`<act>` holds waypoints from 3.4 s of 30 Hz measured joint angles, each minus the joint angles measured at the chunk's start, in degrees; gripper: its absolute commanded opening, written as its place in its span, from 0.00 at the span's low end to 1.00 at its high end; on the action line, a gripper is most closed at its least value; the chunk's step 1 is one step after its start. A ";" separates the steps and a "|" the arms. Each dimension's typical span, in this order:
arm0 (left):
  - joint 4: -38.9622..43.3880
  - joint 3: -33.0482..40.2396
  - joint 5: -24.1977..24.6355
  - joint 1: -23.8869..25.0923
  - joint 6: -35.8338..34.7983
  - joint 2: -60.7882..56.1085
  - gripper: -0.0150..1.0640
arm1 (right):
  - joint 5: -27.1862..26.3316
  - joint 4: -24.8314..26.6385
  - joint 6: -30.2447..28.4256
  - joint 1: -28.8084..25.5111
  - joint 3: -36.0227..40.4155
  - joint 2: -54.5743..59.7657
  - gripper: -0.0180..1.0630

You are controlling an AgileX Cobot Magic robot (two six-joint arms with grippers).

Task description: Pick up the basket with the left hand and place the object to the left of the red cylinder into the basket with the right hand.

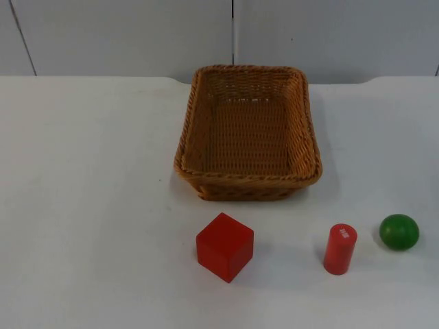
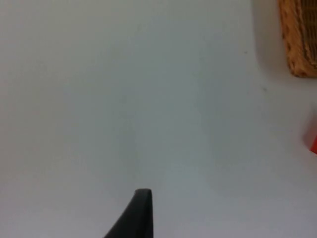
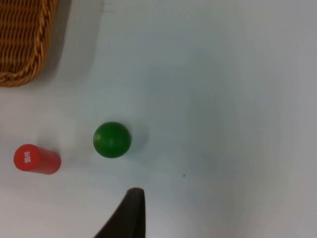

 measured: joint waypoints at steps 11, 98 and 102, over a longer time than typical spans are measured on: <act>-7.75 0.00 -2.20 -3.30 8.12 10.51 0.92 | 0.00 0.00 0.00 0.00 0.00 0.00 0.99; -16.66 -71.06 -4.13 -15.39 -4.12 78.04 0.01 | -0.35 0.00 0.11 0.00 0.00 0.13 0.99; -16.50 -71.31 1.21 -15.29 -4.35 73.28 0.01 | -0.35 0.00 0.11 0.00 0.00 0.13 0.99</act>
